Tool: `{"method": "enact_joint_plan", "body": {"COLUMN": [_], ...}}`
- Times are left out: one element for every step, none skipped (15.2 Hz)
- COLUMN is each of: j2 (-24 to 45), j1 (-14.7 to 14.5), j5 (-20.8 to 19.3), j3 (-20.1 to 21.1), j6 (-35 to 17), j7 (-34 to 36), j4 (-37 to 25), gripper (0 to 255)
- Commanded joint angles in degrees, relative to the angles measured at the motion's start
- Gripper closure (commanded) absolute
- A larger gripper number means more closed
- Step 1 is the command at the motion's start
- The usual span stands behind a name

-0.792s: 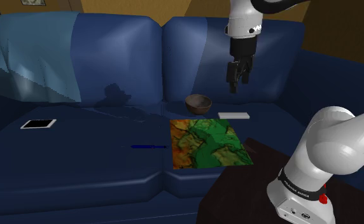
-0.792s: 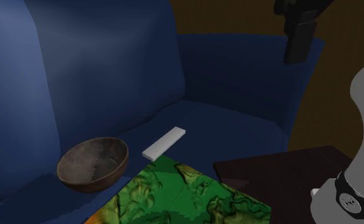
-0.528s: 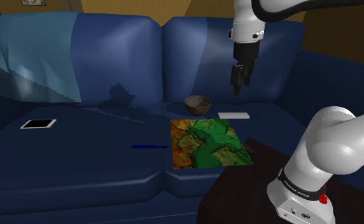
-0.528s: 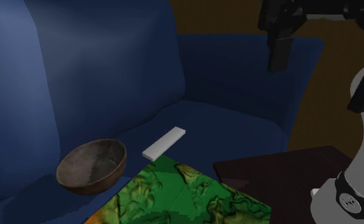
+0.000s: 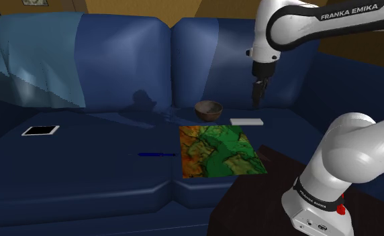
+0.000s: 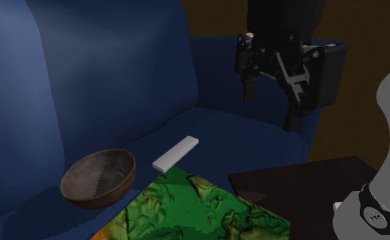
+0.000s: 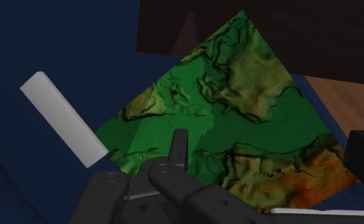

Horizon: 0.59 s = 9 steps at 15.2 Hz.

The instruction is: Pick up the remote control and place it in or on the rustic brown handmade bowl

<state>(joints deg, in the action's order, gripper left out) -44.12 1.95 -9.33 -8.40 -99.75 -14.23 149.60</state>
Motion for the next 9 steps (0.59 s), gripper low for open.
{"method": "enact_joint_plan", "body": {"j2": [1.2, 2.0, 3.0, 4.1, 5.3, 6.7, 8.2, 9.9, 11.7], "j1": [0.8, 1.2, 1.5, 1.9, 2.2, 2.4, 2.6, 2.7, 2.8], "j5": [-2.2, -3.2, -4.2, -5.1, -6.0, -6.8, -7.5, -8.2, -8.7], "j3": [-2.9, -4.3, -5.8, -7.2, -8.7, -10.2, -11.7, -13.2, -14.7], "j6": [-3.8, -5.6, -7.4, -9.2, -11.1, -13.0, -15.0, -16.9, -18.9], "j7": [-3.8, -5.6, -7.4, -9.2, -11.0, -12.7, -14.6, -16.4, -18.2], "j4": [1.9, 2.5, 2.9, 3.3, 3.6, 3.8, 3.8, 3.8, 3.7], "gripper": [0, 0, 0, 0, 0, 0, 0, 0, 0]}}
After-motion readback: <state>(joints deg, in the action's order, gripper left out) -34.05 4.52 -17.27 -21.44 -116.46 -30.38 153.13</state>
